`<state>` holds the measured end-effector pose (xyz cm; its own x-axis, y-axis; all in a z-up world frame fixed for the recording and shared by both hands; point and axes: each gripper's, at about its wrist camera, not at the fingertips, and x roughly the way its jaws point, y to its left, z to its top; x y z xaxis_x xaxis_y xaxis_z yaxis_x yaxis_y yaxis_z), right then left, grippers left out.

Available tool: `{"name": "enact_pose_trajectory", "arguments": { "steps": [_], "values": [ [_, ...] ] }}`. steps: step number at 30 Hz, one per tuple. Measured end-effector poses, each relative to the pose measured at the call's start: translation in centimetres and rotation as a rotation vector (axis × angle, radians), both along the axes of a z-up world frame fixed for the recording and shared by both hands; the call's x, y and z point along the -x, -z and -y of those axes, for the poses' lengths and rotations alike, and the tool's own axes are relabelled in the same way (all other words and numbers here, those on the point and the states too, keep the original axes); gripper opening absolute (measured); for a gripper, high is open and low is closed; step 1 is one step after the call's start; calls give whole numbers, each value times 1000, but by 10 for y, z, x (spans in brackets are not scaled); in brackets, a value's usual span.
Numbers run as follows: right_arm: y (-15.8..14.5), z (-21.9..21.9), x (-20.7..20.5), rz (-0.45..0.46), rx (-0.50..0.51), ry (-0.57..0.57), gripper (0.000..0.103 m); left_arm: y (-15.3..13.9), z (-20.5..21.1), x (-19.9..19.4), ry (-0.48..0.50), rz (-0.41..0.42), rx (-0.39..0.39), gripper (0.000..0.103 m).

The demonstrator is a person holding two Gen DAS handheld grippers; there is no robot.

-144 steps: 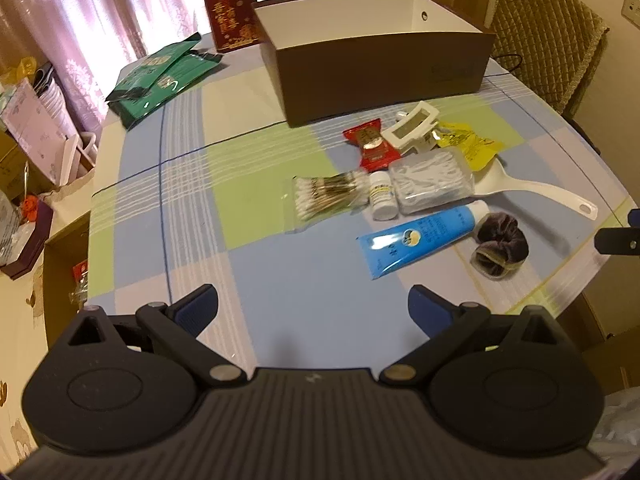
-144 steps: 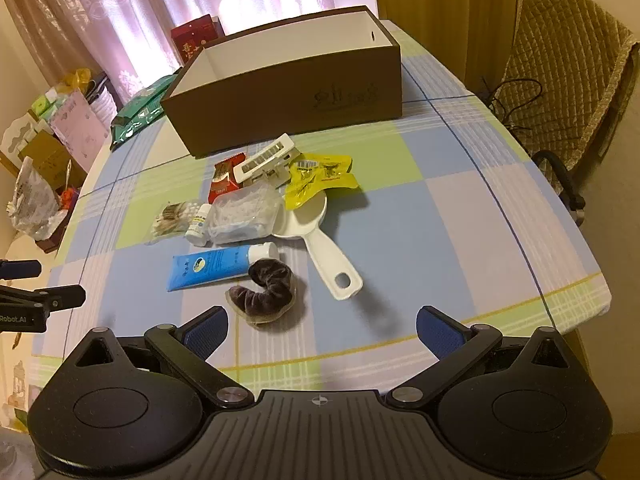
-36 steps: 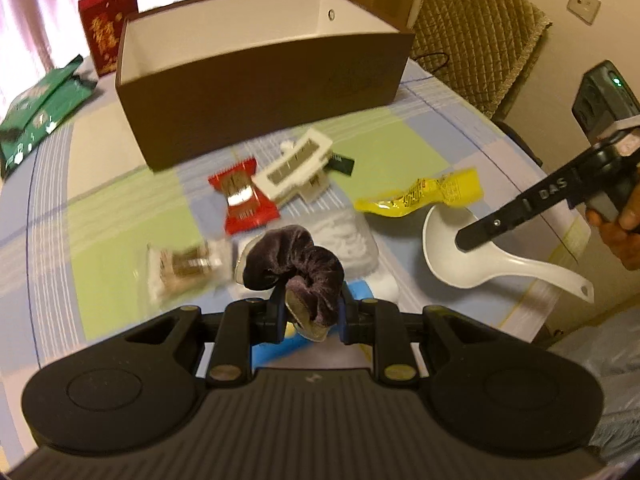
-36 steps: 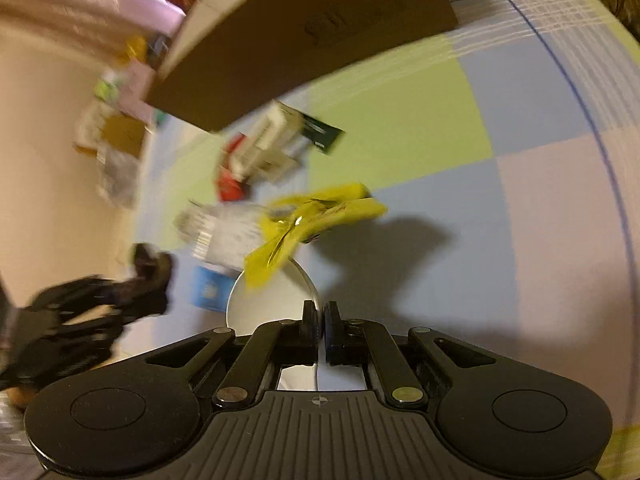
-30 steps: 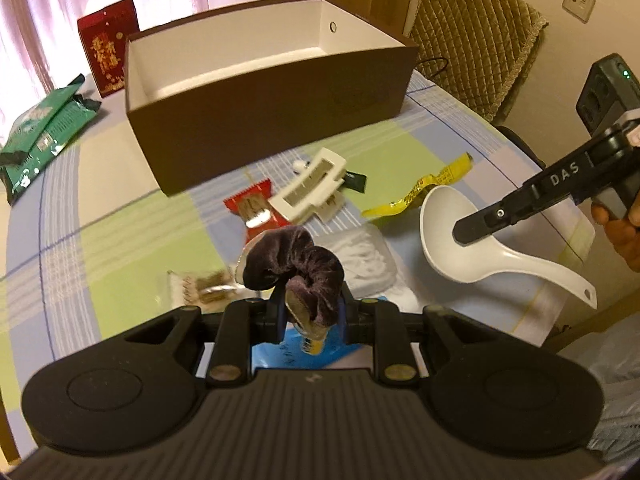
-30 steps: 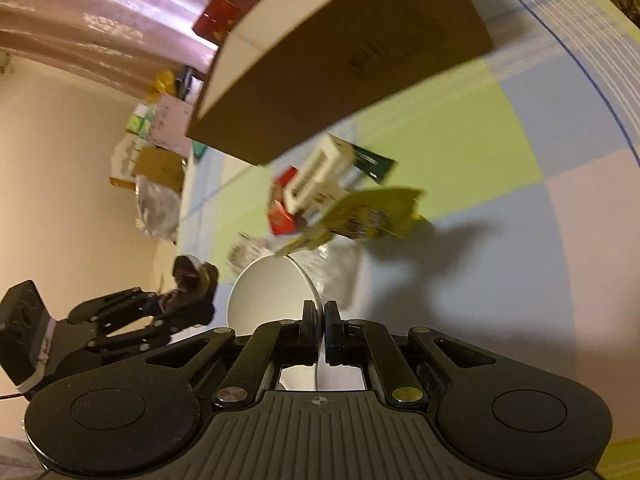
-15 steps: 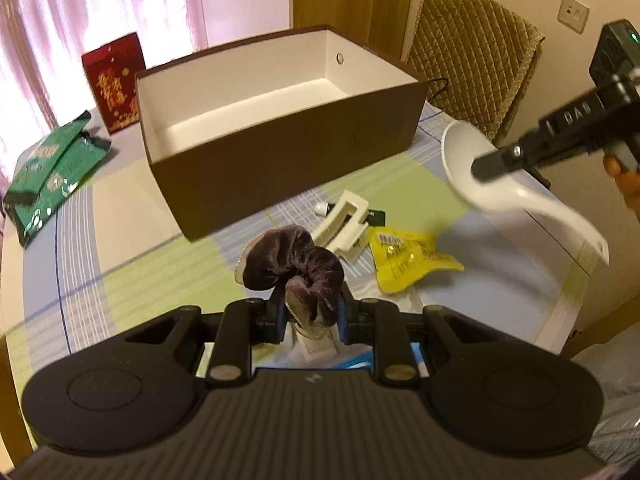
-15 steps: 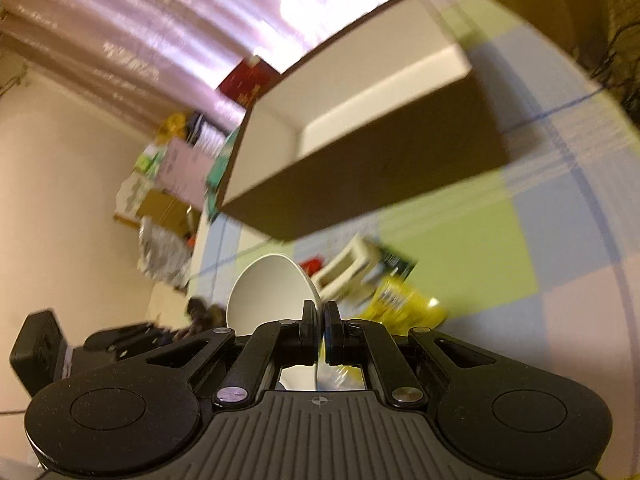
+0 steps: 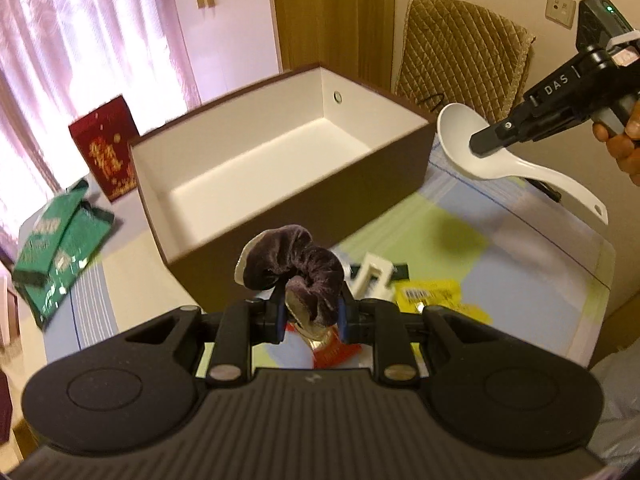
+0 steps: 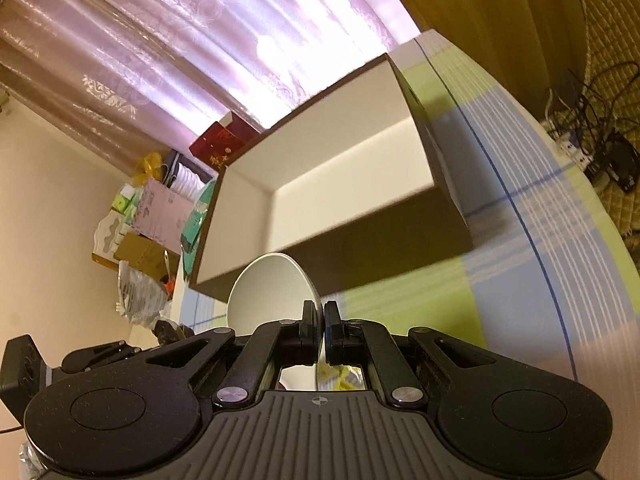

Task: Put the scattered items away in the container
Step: 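Carry the scrunchie and white scoop with both tools over the box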

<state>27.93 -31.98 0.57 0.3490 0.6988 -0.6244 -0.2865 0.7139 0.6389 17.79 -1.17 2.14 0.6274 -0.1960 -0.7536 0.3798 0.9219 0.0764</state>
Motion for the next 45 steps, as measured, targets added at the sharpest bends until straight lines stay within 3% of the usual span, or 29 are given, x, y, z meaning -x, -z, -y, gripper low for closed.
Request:
{"name": "enact_pose_trajectory", "arguments": {
  "steps": [12, 24, 34, 39, 45],
  "values": [
    [-22, -30, -51, 68, 9, -36, 5, -17, 3, -48, 44, 54, -63, 19],
    [-24, -70, -122, 116, 51, -48, 5, -15, -6, -121, 42, 83, -83, 20],
    [-8, -104, -177, 153, 111, -30, 5, 6, -9, -182, 40, 60, -79, 20],
    [-5, -119, -197, 252, 100, -65, 5, 19, -4, -205, 32, 38, -84, 20],
    [27, -142, -203, 250, 205, -107, 5, 53, 1, -223, 6, -41, -93, 20]
  ]
}}
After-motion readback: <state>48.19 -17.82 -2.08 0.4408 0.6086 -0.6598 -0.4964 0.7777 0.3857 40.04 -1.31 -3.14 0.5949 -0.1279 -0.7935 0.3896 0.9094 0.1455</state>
